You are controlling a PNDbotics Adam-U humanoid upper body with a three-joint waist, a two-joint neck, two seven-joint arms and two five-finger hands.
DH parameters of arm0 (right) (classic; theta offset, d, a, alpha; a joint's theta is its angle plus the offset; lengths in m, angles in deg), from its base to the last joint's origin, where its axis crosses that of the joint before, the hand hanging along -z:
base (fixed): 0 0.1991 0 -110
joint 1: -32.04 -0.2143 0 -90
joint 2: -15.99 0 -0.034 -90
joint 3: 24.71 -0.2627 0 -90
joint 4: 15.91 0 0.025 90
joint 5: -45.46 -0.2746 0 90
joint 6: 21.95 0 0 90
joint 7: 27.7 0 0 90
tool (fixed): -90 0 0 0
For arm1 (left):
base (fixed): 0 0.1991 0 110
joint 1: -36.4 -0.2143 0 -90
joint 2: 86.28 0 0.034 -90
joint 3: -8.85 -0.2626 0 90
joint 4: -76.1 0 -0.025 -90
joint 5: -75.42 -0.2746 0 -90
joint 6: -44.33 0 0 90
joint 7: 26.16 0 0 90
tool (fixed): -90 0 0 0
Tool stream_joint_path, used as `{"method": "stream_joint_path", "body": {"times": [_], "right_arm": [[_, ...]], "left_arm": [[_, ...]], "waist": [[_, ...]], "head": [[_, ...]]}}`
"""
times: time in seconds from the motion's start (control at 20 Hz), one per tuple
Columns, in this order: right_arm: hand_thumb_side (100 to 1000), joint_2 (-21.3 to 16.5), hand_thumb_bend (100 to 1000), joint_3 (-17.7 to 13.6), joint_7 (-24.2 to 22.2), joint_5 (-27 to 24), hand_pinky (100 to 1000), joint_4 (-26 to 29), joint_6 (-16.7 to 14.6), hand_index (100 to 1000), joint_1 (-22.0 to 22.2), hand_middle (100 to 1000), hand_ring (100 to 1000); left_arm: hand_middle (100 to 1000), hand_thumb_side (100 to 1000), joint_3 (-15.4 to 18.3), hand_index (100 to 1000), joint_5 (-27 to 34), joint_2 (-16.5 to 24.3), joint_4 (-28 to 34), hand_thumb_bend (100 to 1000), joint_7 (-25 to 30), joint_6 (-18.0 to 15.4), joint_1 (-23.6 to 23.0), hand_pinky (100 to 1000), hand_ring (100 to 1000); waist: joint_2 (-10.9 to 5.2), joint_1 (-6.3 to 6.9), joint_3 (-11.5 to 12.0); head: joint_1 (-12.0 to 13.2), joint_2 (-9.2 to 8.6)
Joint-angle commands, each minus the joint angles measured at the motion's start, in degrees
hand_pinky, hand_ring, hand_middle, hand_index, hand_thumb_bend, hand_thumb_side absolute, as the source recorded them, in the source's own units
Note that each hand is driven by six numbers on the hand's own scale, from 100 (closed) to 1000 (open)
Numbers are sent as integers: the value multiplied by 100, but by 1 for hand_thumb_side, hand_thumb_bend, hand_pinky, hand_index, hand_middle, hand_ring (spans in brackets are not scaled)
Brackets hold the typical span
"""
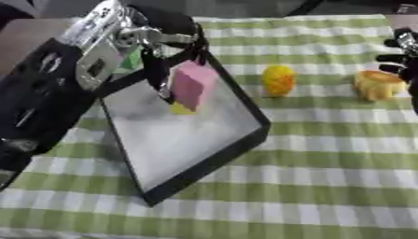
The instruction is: Pick up objects on the table and place them in the box.
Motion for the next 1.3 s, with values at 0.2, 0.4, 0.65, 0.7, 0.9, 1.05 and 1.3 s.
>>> {"method": "stream_joint_path", "body": {"times": [0.2, 0.4, 0.65, 0.7, 0.9, 1.05, 1.3], "right_arm": [[688, -99, 100, -24, -19, -10, 778, 102, -5, 868, -83, 775, 715], [687, -105, 100, -28, -18, -9, 778, 102, -5, 868, -78, 775, 715], [686, -137, 100, -47, -2, -14, 778, 104, -12, 868, -59, 775, 715], [685, -146, 100, -52, 2, -15, 778, 105, -14, 868, -54, 775, 715], [685, -170, 100, -64, 14, -19, 778, 104, -17, 868, -40, 775, 715], [683, -184, 100, -68, 16, -23, 778, 107, -20, 868, -43, 776, 715], [684, -205, 100, -71, 28, -33, 778, 115, -22, 868, -51, 776, 715]], "left_arm": [[691, 100, 152, 795, 3, 118, 178, 753, -90, 145, 48, 769, 756], [694, 100, 355, 794, 49, 222, 474, 757, -157, 330, 36, 769, 757], [737, 100, 750, 811, -67, 591, 772, 776, -351, 594, 78, 784, 786], [747, 100, 856, 816, -107, 702, 779, 784, -413, 662, 92, 788, 794], [779, 124, 1191, 828, -211, 1086, 559, 796, -575, 876, 173, 800, 813], [786, 129, 1320, 834, -161, 1267, 284, 795, -529, 921, 221, 805, 819], [783, 126, 1493, 834, -247, 1331, -267, 792, -540, 993, 293, 803, 816]], "waist": [[-164, 6, 21], [-170, 2, 32], [-184, 9, 50], [-188, 14, 56], [-198, 22, 82], [-196, 7, 88], [-169, -26, 80]], "head": [[14, -13], [10, -13], [-28, -13], [-40, -13], [-78, -13], [-105, -13], [-111, -13]]}}
